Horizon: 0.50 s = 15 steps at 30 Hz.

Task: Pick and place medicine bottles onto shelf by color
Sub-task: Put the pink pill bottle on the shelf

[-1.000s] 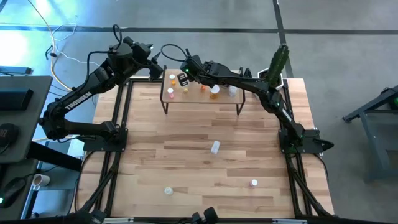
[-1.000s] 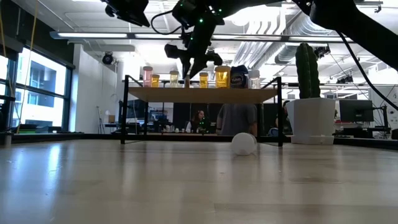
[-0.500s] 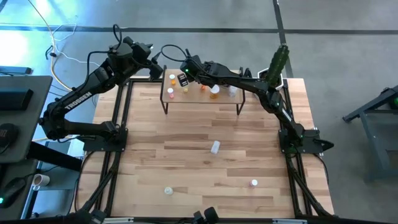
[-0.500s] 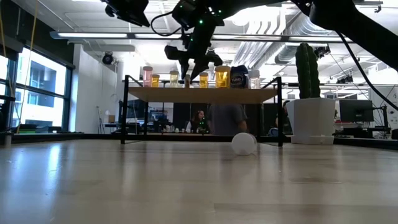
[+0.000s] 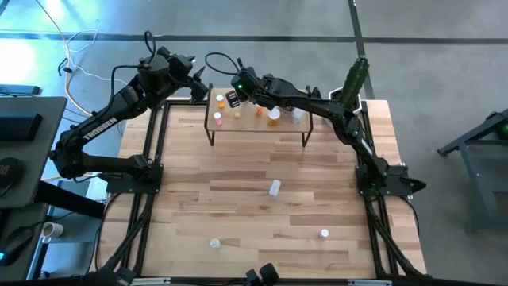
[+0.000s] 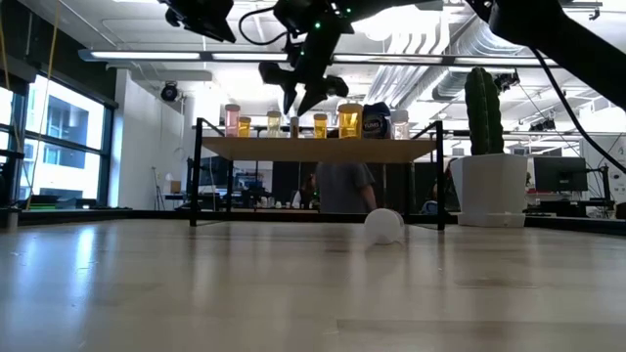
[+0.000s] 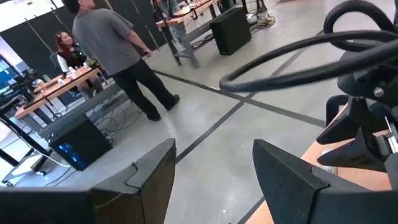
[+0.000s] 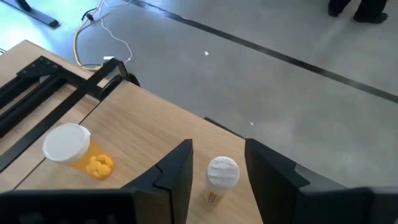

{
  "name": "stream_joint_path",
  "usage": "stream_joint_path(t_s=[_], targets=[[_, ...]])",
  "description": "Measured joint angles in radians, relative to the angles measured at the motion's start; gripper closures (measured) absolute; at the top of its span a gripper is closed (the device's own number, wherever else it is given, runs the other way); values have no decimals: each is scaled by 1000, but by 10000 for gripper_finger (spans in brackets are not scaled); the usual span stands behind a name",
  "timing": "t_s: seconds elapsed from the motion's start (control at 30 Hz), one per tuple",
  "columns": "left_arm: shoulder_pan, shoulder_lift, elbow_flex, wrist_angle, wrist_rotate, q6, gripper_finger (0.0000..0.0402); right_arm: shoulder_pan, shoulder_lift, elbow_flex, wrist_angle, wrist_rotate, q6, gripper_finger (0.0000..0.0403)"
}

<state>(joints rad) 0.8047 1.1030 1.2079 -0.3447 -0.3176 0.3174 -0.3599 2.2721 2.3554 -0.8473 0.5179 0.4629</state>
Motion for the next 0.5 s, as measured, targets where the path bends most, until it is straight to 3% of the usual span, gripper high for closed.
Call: stream_joint_path(t_s=[0.5], targets=[[0, 0, 0, -49, -4, 0, 197, 2, -69, 0, 4, -26, -72, 265]])
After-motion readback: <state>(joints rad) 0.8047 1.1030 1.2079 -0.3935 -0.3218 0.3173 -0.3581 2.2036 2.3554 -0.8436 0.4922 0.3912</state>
